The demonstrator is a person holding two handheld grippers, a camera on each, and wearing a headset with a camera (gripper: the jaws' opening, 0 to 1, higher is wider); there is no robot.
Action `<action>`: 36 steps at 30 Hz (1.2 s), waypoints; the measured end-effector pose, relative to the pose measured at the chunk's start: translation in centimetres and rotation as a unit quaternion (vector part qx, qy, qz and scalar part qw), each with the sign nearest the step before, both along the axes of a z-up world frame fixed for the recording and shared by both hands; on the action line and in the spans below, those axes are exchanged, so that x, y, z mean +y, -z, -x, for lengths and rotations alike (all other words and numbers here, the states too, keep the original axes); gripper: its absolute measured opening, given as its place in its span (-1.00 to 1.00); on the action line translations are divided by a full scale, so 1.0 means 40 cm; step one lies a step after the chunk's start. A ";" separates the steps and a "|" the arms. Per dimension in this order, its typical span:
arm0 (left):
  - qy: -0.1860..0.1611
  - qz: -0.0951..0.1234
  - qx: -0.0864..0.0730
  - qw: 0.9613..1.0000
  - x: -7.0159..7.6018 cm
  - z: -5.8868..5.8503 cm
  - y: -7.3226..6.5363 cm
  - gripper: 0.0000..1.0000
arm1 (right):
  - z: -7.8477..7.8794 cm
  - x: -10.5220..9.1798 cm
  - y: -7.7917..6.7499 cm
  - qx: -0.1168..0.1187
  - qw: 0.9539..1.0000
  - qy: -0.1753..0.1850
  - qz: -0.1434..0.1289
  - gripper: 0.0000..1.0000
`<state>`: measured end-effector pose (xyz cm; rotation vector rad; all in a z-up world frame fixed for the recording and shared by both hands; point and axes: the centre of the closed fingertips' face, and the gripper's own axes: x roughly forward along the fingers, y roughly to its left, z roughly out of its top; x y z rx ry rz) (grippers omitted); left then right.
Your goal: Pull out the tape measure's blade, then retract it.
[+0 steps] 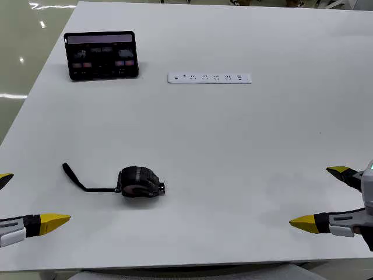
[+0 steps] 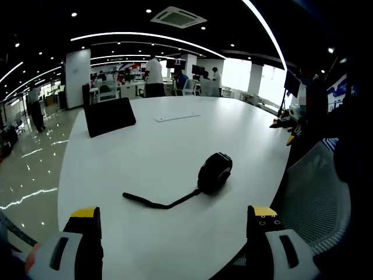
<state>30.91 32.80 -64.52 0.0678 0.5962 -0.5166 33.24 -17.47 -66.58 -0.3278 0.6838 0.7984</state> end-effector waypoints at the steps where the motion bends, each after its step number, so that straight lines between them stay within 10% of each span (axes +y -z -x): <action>1: 0.001 0.000 0.001 1.000 0.000 -0.001 0.000 1.00 | -0.001 0.000 -0.001 0.000 1.000 0.000 -0.001 1.00; 23: 0.025 -0.024 -0.017 0.999 -0.008 -0.006 -0.009 1.00 | -0.015 -0.005 0.001 -0.012 1.000 -0.013 0.026 0.99; 27: 0.099 -0.015 0.029 0.995 -0.083 -0.008 0.001 1.00 | -0.032 0.035 -0.001 -0.007 0.999 -0.034 0.023 0.97; 33: 0.200 -0.075 0.012 0.977 -0.188 -0.093 -0.024 1.00 | -0.070 0.172 -0.022 -0.010 0.993 -0.114 0.003 0.94; 36: 0.236 -0.110 0.036 0.965 -0.219 -0.117 0.000 1.00 | -0.082 0.231 -0.024 -0.012 0.989 -0.148 0.001 0.86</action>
